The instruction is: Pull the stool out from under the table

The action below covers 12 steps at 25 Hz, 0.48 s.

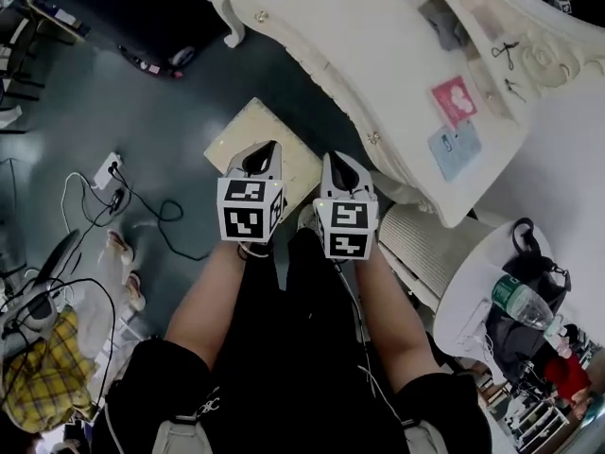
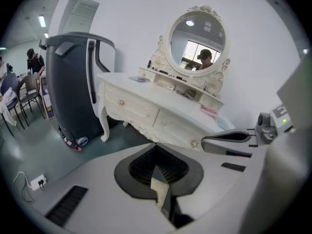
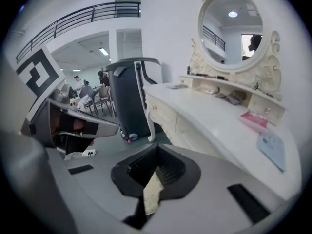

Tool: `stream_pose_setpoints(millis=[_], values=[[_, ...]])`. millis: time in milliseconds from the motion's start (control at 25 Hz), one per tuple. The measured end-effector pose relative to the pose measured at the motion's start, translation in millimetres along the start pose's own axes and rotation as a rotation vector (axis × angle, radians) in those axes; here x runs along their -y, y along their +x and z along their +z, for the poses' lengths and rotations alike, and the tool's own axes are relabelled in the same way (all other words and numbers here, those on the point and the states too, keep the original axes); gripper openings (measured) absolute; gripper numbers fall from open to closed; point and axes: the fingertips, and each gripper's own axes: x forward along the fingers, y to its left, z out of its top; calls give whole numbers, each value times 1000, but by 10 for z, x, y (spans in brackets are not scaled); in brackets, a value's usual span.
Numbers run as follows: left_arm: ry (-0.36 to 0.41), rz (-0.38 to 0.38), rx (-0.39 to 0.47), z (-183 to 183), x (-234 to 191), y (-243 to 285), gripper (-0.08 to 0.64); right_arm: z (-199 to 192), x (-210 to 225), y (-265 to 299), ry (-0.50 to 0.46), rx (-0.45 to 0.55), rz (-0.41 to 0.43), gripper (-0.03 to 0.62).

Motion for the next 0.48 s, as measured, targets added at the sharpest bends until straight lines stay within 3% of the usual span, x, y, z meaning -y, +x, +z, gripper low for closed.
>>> stream_pose_setpoints(millis=[160, 360, 480], values=[[84, -38, 104, 715, 380, -290, 3, 549, 261, -441, 68, 142, -79, 6], [174, -82, 190, 1333, 846, -635, 3, 1088, 475, -936, 163, 284, -153, 6], [202, -114, 235, 1628, 1101, -824, 3, 1445, 622, -1250, 165, 386, -224, 6]])
